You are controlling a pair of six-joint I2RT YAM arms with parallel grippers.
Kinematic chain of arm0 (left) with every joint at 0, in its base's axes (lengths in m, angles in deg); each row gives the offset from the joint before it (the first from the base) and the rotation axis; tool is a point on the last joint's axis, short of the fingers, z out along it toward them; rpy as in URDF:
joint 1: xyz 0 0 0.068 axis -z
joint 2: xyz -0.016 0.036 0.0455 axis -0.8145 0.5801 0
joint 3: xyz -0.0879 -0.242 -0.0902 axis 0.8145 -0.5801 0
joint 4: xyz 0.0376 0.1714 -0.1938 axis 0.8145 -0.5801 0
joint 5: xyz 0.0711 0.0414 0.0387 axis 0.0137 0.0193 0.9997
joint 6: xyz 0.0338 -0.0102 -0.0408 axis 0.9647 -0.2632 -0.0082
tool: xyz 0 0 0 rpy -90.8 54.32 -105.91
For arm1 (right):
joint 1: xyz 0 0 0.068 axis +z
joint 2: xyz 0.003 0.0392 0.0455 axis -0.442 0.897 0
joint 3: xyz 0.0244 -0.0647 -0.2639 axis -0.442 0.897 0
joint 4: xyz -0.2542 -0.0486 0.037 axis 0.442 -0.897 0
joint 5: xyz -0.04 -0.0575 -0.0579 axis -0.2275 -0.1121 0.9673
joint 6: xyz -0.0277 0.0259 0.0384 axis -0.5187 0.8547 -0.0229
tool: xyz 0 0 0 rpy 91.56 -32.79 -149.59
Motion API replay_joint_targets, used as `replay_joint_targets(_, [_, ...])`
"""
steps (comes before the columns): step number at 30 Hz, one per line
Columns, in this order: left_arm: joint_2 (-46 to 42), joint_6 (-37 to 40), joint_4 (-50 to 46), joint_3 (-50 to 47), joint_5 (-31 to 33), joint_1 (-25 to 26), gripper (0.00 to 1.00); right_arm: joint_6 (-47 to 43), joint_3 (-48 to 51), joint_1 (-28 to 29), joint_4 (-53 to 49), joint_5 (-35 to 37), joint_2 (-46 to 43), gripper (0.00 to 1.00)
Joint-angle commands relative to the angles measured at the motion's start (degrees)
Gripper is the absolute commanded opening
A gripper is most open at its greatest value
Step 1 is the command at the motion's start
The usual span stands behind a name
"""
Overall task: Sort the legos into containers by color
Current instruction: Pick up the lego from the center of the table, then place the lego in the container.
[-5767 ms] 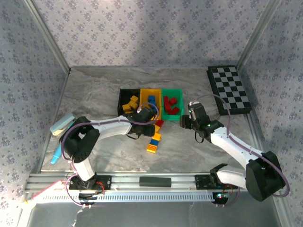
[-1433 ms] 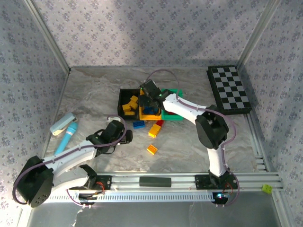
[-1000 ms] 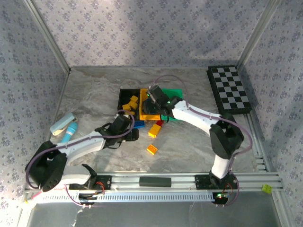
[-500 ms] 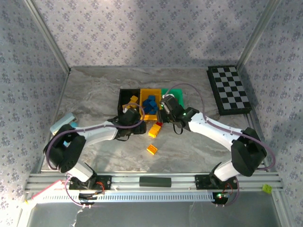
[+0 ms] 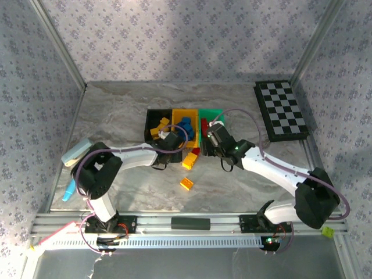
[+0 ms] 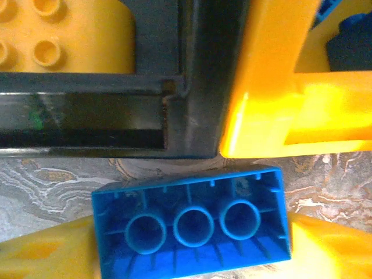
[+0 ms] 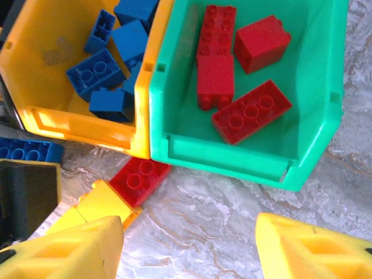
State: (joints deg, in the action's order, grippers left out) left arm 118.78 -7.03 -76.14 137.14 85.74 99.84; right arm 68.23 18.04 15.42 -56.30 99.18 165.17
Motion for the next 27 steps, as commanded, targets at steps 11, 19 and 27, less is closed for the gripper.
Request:
replay_joint_targets(11, [-6.0, 1.7, -6.6, 1.1, 7.3, 6.1, 0.61, 0.9, 1.7, -1.3, 1.6, 0.4, -2.3, 0.63])
replay_joint_targets(19, [-11.9, 5.9, -8.7, 5.2, 10.5, 6.1, 0.64, 1.3, 2.9, -1.3, 2.3, 0.0, -3.0, 0.64])
replay_joint_targets(27, [1.5, 14.3, -13.2, 25.5, 5.3, -1.5, 0.66, 2.9, 5.4, -0.8, 1.6, -1.2, -5.0, 0.64])
